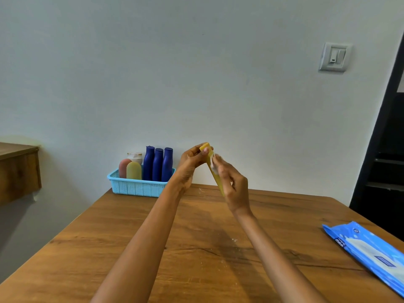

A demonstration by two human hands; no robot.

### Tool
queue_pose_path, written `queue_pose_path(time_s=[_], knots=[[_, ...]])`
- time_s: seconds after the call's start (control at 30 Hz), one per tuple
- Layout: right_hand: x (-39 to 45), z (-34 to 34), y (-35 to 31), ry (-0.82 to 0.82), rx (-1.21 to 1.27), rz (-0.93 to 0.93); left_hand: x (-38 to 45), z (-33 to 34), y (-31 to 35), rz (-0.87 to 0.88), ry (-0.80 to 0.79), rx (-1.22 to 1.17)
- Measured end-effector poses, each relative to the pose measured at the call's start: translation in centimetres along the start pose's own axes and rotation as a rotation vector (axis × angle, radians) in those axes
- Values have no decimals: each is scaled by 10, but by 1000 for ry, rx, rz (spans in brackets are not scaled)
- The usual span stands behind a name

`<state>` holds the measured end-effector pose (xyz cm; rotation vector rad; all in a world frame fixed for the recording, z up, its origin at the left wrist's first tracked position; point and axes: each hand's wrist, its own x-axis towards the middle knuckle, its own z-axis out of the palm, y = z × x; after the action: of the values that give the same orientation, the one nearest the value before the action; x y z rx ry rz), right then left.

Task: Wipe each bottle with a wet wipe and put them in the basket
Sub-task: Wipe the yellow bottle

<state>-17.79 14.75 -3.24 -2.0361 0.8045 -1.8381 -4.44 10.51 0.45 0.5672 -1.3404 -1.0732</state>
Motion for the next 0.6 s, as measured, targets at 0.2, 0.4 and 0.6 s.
queue_pose_path(time_s=[0.2, 0.4, 0.6], knots=[[-17, -12, 24, -67, -38, 126, 0, -16, -5, -10, 85, 11], [-7, -6, 15, -132, -44, 84, 3, -8, -4, -12, 84, 63], [-18, -4, 26, -243, -159, -13, 2, -11, -1, -18, 206, 80]])
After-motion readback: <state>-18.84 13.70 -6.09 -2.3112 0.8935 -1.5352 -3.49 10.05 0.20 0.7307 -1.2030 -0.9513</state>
